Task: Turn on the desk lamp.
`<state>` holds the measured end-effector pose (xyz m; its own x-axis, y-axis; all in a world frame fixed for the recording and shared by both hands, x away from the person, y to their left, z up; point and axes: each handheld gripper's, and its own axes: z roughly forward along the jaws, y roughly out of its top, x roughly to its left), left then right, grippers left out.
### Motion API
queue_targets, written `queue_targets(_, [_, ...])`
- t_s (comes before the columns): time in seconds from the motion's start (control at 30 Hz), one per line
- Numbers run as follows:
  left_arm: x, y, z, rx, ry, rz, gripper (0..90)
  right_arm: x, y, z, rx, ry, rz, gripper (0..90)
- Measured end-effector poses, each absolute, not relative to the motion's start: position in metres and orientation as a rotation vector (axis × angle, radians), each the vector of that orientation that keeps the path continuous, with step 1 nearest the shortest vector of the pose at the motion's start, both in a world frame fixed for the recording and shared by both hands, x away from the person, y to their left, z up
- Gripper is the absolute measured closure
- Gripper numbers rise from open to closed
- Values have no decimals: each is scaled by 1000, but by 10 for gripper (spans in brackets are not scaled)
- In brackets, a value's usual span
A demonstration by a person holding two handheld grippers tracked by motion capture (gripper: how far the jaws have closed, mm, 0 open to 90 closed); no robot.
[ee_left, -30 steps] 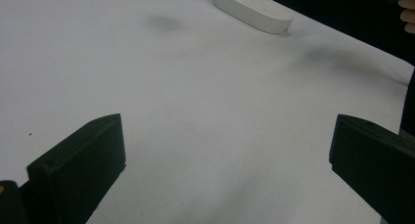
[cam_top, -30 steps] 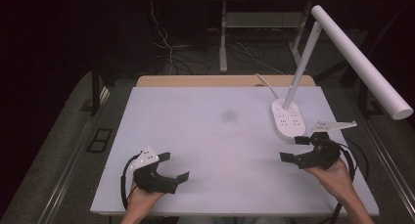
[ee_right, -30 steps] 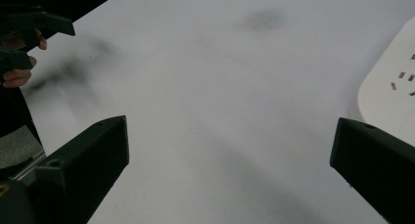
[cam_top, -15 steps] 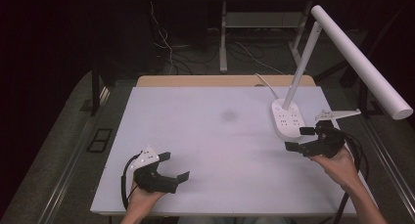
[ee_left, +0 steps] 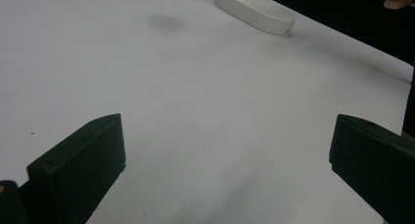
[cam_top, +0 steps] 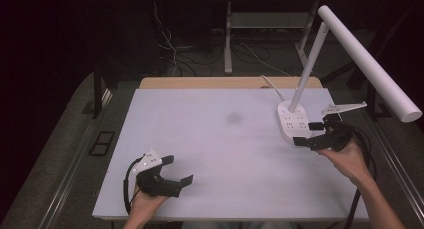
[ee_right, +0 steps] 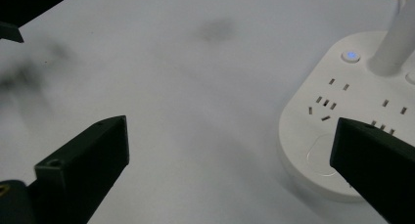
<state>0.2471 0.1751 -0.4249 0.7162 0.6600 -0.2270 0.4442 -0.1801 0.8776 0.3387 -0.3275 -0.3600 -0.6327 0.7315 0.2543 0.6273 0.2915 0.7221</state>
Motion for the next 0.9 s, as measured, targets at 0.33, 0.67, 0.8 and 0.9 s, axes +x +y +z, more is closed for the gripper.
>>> queue_targets(0.33, [247,174,-425,1830,863,241,0,357,-330,-356,1280,2429,1225,8])
queue_targets(0.67, [247,174,-425,1831,866,241,0,374,-337,-355,1295,2411,1226,8])
queue_targets(0.8, [248,174,-425,1834,865,240,0,379,-339,-354,1299,2407,1216,8])
queue_targets(0.9, [248,173,-425,1835,864,240,0,385,-342,-354,1303,2408,1198,8])
